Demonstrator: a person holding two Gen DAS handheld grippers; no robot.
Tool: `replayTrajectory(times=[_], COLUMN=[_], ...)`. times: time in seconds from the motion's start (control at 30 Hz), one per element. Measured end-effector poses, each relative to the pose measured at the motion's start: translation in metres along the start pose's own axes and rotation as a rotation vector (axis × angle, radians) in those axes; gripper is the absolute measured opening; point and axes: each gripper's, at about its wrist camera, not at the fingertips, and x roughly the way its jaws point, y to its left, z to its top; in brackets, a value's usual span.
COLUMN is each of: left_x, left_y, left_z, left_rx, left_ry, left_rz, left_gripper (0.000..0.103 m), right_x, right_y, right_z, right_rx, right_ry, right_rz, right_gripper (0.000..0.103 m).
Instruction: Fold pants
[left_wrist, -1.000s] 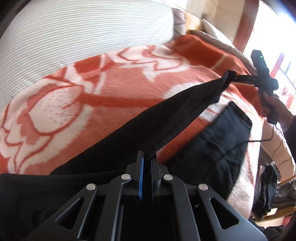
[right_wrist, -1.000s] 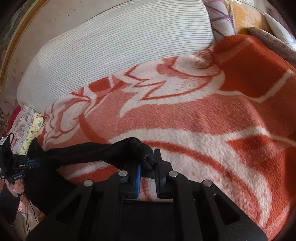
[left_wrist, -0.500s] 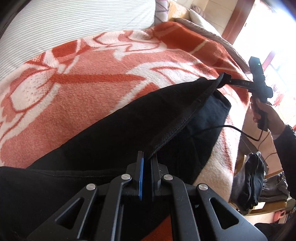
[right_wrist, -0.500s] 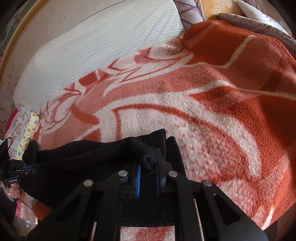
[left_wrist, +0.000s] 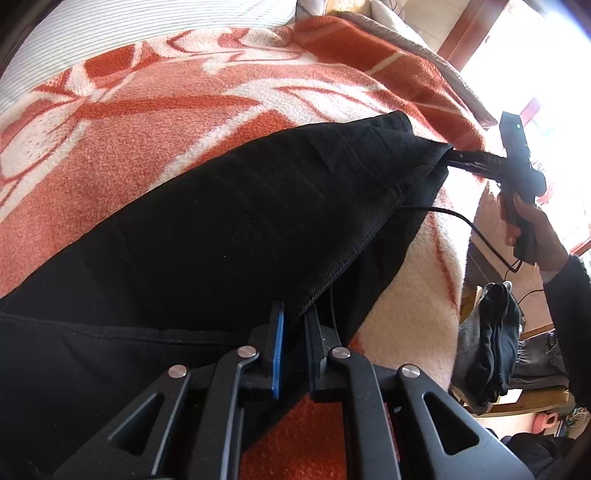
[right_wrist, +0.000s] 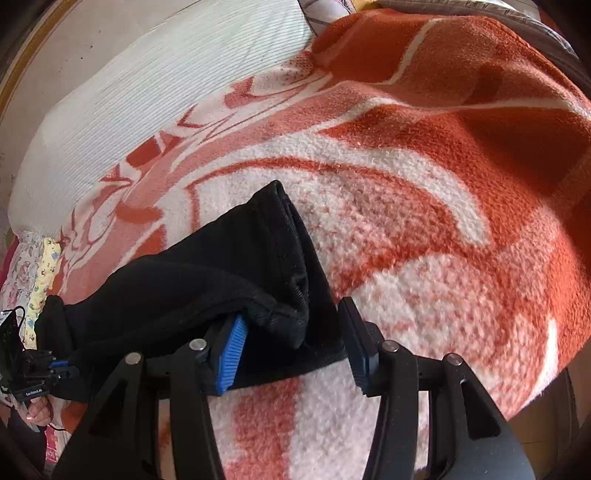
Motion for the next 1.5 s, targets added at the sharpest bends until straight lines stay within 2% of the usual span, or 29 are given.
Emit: replayTrajectory(times=[0.17,0.3,0.33,0.43,0.53,0.57,0.6,0.63,0.67,0.7,0.73,0.77,0.83,0.93,1.0,1.13,1.17,1.2,1.33,1.5], left_x=[-0.029,-0.058,-0.066,-0.09,-0.117,-0.128,-0.138,-0.147,-0.16,-0.168,-0.18,-0.187,-0.201,-0.222,-0.235,-0.254,-0.256,-0.257,-0.248,-0.217], left_y=[-0.001,0.011,0.016,0.04,0.071,0.082,0.093,0.104,0.118,0.128,0.142,0.151,0.175,0.212,0.235,0.292,0.309,0.324,0.384,0.437], left_z=[-0.013,-0.028,-0.034,-0.05,-0.07,-0.078,-0.084,-0.091,-0.102,-0.108,-0.117,-0.123,-0.135,-0.152,-0.157,-0.154,-0.149,-0.146,-0.123,-0.094], left_rx=[-0.006,-0.04,-0.056,-0.124,-0.203,-0.231,-0.259,-0.284,-0.316,-0.335,-0.364,-0.386,-0.441,-0.52,-0.55,-0.591,-0.598,-0.606,-0.63,-0.605], left_ry=[-0.043,-0.093,-0.109,-0.145,-0.181,-0.193,-0.204,-0.213,-0.228,-0.238,-0.253,-0.262,-0.28,-0.295,-0.297,-0.292,-0.284,-0.277,-0.22,-0.13], left_rz=[0.001,0.023,0.033,0.074,0.136,0.159,0.184,0.208,0.238,0.258,0.289,0.309,0.356,0.425,0.467,0.528,0.533,0.54,0.551,0.533], left_gripper=[0.019,0.039,0.039,0.039,0.039,0.039,0.039,0.039,0.039,0.039,0.04,0.041,0.041,0.041,0.044,0.065,0.066,0.066,0.067,0.068], right_x=[-0.034,-0.057,-0.061,-0.078,-0.107,-0.124,-0.145,-0.163,-0.179,-0.194,-0.204,-0.208,-0.191,-0.119,-0.062,0.042,0.062,0.075,0.125,0.177], right_y=[0.035,0.089,0.102,0.158,0.212,0.23,0.25,0.266,0.28,0.299,0.317,0.338,0.37,0.411,0.437,0.474,0.48,0.485,0.51,0.531], right_z=[-0.022,-0.029,-0.03,-0.033,-0.032,-0.028,-0.02,-0.013,-0.007,-0.001,0.003,0.006,0.004,-0.009,-0.03,-0.061,-0.066,-0.068,-0.072,-0.062], right_rx=[-0.068,-0.177,-0.204,-0.298,-0.332,-0.348,-0.361,-0.374,-0.402,-0.449,-0.493,-0.546,-0.597,-0.566,-0.581,-0.565,-0.553,-0.551,-0.624,-0.597], right_ry=[-0.003,-0.008,-0.006,0.021,0.061,0.046,0.027,0.022,0.015,-0.002,-0.025,-0.051,-0.028,0.135,0.229,0.384,0.407,0.415,0.388,0.384], right_rz=[0.035,0.119,0.145,0.329,0.654,0.767,0.868,0.955,1.019,1.048,1.022,0.978,0.952,0.932,0.88,0.786,0.778,0.762,0.6,0.553], right_gripper=[0.052,0.054,0.056,0.057,0.057,0.06,0.064,0.077,0.091,0.097,0.103,0.103,0.103,0.103,0.103,0.102,0.102,0.102,0.102,0.102])
